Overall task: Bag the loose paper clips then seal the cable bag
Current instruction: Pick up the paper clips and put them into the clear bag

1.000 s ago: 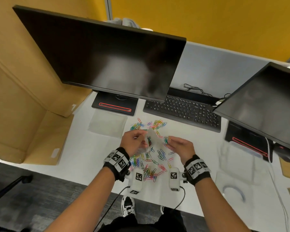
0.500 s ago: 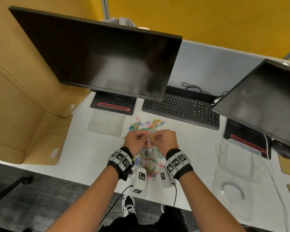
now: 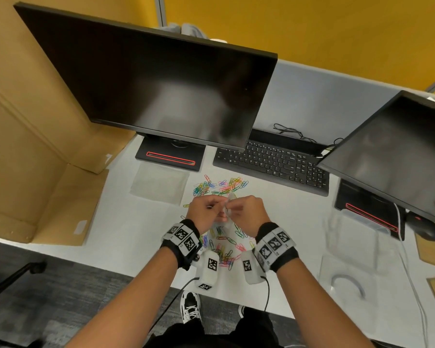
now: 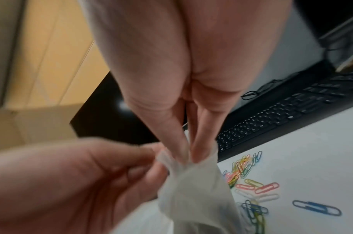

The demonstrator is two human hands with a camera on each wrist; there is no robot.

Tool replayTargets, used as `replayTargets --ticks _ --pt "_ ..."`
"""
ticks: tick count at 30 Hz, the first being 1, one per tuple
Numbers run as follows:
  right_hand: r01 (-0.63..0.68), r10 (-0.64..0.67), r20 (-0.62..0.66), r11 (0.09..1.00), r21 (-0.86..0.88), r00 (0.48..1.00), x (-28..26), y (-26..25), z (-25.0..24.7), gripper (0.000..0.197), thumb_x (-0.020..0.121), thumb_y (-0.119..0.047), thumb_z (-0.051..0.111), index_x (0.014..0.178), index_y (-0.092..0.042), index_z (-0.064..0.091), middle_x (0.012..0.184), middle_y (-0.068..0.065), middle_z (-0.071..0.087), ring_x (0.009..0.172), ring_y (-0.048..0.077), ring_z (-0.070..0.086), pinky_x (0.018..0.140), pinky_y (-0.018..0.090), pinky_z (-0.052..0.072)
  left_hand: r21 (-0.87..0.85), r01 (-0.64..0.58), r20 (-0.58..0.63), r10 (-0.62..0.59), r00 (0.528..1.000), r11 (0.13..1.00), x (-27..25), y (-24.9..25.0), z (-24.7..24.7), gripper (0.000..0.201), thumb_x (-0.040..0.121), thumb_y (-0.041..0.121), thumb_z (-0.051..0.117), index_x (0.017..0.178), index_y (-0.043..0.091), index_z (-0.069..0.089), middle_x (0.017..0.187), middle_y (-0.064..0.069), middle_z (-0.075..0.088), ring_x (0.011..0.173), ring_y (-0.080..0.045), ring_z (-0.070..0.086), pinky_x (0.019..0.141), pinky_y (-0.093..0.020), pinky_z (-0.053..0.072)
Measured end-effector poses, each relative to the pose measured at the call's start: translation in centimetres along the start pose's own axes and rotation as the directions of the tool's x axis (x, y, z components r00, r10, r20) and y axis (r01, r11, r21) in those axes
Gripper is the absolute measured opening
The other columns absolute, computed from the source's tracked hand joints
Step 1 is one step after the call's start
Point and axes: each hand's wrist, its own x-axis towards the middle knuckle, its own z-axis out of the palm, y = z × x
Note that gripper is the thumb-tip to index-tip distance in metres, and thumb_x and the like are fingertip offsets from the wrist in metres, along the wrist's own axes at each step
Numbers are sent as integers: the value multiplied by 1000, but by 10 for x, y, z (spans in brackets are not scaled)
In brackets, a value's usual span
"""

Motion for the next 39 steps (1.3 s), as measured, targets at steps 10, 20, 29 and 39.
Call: replayTargets --ticks 10,20,29,39 --pt "-266 297 109 935 -233 949 -48 95 14 58 94 6 39 146 -21 37 158 1 22 145 20 22 119 28 16 -34 13 6 -13 1000 999 -4 3 -9 13 90 8 67 101 5 72 77 -10 69 57 -21 67 58 -29 61" --pt "-8 97 163 881 -474 982 -83 88 85 57 91 -44 56 143 -30 37 157 8 22 145 30 20 113 42 35 39 -9 -33 11 999 999 4 -6 -19 16 91 11 67 104 7 75 90 -12 71 70 -26 68 69 -32 61" --pt "43 -50 -2 888 -457 999 -59 103 72 17 73 -5 79 88 -13 77 82 4 68 69 20 66 61 22 54 -26 27 -33 -28 999 999 8 -14 -26 11 91 9 67 96 15 76 85 -11 69 64 -27 68 76 -48 60" --pt "-402 608 104 378 834 787 -41 95 4 25 82 1 69 107 6 68 109 18 70 90 16 71 85 23 56 -2 36 -33 -36 999 999 6 -14 -26 14 92 7 66 104 8 73 84 -9 70 63 -23 70 72 -45 62"
